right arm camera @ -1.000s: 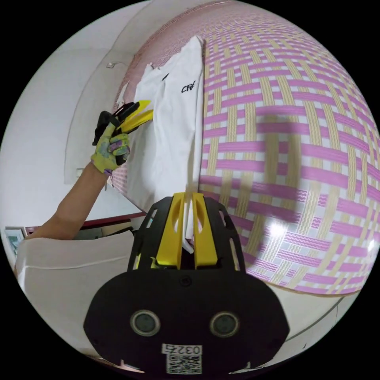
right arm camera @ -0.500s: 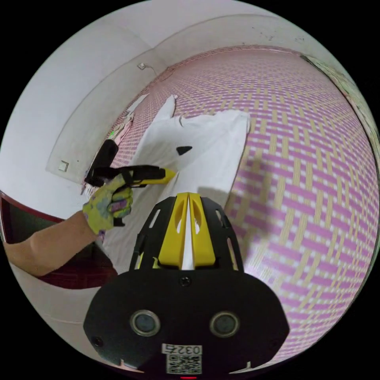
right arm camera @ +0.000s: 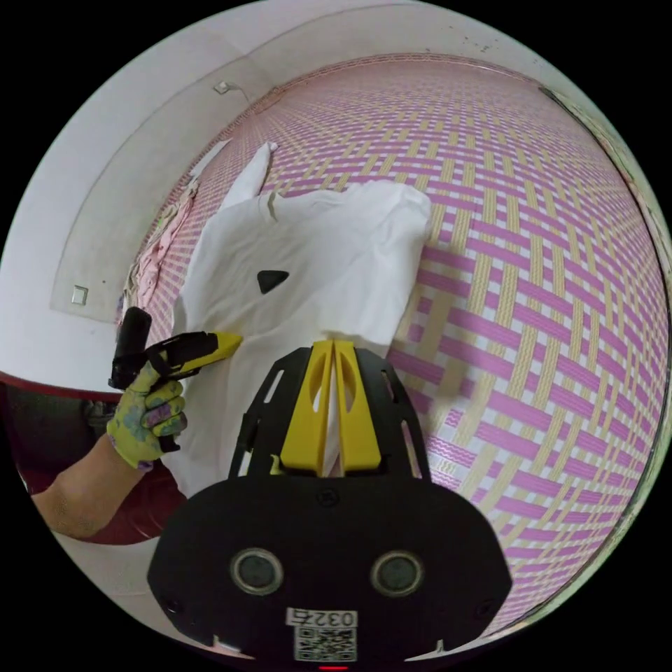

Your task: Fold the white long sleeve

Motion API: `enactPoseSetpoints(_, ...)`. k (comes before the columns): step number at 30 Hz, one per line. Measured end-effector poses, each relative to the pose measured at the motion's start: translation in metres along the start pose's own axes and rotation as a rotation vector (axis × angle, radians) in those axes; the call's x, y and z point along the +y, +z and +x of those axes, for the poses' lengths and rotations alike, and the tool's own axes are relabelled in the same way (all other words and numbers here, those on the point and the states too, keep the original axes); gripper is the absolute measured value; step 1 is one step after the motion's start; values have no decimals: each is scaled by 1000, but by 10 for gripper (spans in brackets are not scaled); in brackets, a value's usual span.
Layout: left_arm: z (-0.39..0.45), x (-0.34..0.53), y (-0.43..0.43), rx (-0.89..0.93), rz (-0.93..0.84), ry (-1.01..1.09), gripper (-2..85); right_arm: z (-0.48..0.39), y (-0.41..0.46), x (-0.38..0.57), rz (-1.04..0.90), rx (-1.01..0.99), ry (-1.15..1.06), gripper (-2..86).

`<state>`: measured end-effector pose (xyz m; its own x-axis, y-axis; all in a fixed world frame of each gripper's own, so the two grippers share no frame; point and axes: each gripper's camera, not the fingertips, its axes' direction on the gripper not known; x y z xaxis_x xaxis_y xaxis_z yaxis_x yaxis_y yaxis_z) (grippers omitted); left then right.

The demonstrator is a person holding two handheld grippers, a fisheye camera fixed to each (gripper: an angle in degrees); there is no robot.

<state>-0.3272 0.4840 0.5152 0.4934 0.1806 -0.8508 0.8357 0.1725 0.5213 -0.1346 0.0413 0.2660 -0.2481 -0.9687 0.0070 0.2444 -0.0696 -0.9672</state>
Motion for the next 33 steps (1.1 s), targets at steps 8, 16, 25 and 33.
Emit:
enactPoseSetpoints(8,30,81,-43,9,-109,256,-12,37,-42,93,38,-267,62,69)
enactPoseSetpoints(16,33,208,-84,-290,-153,400,-9,15,-33,228,-91,-319,180,91)
enactPoseSetpoints(25,84,273,-16,-662,-249,749,-10,-17,-22,227,-170,-160,128,36)
enactPoseSetpoints(33,106,274,27,-628,-323,847,-10,3,-25,238,-112,-270,248,84)
